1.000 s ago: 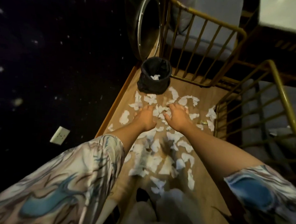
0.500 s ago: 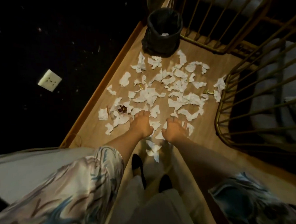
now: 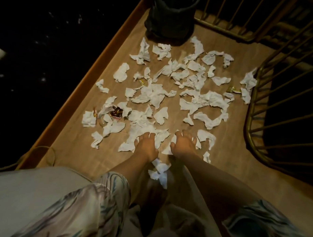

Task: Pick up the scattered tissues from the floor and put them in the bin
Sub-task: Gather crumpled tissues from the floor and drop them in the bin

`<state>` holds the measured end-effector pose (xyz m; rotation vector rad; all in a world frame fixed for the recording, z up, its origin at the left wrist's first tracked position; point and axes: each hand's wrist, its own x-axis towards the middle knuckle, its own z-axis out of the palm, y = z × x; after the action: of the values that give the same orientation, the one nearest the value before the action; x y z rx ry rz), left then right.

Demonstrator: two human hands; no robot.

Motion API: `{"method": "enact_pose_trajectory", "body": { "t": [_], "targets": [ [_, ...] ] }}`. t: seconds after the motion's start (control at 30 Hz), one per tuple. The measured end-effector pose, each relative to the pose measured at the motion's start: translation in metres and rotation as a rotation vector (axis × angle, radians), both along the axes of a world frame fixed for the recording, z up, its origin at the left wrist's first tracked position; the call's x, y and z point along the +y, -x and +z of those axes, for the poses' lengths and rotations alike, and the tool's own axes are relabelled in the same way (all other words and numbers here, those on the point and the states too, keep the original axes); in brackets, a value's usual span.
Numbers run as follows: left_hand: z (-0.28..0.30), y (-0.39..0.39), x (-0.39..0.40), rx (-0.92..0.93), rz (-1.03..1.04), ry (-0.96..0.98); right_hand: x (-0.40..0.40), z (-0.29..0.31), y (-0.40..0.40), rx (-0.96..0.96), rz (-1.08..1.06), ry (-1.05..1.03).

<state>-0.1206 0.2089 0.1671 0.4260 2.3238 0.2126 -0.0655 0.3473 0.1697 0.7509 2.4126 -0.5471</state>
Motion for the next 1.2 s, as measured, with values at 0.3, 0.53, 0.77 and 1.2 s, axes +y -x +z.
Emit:
{"method": "enact_pose_trajectory", "body": {
  "t": [0.3,0.53,0.77,1.2],
  "targets": [
    [-0.177,0.035,0.034,0.192,0.002,-0.198,0.042,-0.165,0.054,0.206,0.104,-0.051],
    [-0.260,0.045,0.052,0.405,-0.199,-0.494,0.072,-0.255,0.049,0.399,0.206,-0.108],
    [-0.280,0.002,0.063,0.262,-0.671,-0.466,0.068,-0.285,-0.034,0.448,0.102,-0.355],
    [-0.274,-0.006,0.037,0.208,-0.555,-0.402,0.031,-0.308,-0.116,0.535,-0.028,-0.068]
  ]
}}
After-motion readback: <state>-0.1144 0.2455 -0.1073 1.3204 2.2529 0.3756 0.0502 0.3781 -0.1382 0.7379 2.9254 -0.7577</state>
